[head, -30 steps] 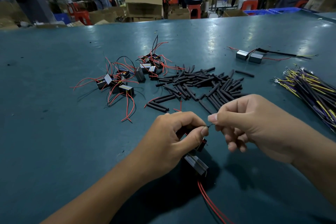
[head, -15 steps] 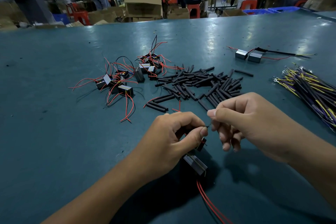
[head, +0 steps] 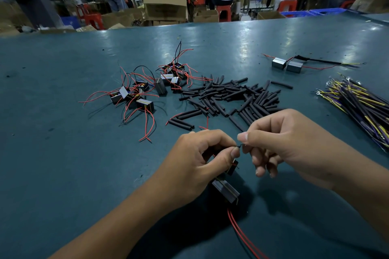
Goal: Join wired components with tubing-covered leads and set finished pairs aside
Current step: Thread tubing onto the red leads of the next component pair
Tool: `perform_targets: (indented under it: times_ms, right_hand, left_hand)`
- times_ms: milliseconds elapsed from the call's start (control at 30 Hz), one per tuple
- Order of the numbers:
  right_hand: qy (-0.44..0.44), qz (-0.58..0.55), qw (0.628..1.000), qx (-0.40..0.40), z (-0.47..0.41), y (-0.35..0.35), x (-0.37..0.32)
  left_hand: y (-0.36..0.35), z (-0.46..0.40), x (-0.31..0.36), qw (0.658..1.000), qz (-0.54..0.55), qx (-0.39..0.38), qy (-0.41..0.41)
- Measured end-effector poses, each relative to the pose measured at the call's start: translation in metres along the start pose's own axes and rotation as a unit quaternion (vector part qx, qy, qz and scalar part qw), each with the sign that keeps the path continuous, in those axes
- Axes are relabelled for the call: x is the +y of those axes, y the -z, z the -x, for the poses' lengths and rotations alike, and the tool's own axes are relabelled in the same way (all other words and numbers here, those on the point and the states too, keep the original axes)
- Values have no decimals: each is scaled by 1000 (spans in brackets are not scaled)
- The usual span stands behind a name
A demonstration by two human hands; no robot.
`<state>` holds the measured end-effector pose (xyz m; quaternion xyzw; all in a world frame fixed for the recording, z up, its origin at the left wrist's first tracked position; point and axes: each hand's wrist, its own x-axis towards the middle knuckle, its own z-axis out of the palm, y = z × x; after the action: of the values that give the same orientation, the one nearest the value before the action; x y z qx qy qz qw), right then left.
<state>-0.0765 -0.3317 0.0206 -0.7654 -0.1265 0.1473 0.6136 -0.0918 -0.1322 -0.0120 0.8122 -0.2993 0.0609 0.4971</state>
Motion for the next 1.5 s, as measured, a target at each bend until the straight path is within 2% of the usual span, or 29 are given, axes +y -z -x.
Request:
perform_targets:
  times_ms: [233, 300, 367, 400, 467, 500, 533, 600, 633, 733, 833, 967, 1300, 1433, 1500]
  right_hand:
    - [21, -26, 996, -81, -6, 7, 8]
    - [65, -26, 993, -92, -8, 9, 10]
    - [165, 38, 983, -77, -9, 8, 14]
    - [234, 113, 964, -55, -9, 8, 17]
    - [358, 274, 893, -4, -11, 8, 21]
    - [395, 327, 859, 18, -12, 7, 22]
    - [412, 354, 839, 33, -13, 7, 22]
    - [400, 349, 847, 40, -12, 7, 20]
    - [373, 316, 872, 45, -11, 7, 18]
    - [230, 116, 963, 84, -8, 5, 10]
    - [86, 42, 993, 63, -5, 4, 5]
    - [5, 24, 1000, 8, -2, 0, 3]
    - [-39, -32, 998, -41, -1, 0, 1]
    - [-3, -45, 998, -48, -1, 2, 2]
    - [51, -22, 997, -55, -2, 4, 5]
  left_hand:
    - [1, 1, -1, 999, 46, -8, 17]
    - [1, 0, -2, 997, 72, -3, 23]
    - [1, -2, -2, 993, 115, 5, 37]
    - [2, -2, -2, 989, 143, 6, 45]
    - [1, -2, -1, 981, 183, 3, 58]
    - [0, -2, -1, 979, 193, 2, 63]
    - [0, -2, 0, 978, 195, 4, 66]
    - [0, -1, -1, 982, 177, 12, 64]
    - [0, -1, -1, 986, 152, 17, 59]
    - [-1, 1, -1, 999, 37, 31, 22]
    - [-3, 0, 1, 991, -116, 50, -32]
    - [-4, -2, 2, 980, -174, 65, -68]
    - [-3, -1, 1, 982, -172, 56, -61]
    - [-4, 0, 0, 991, -120, 47, -35]
    - [-4, 0, -1, 999, -39, 37, -7]
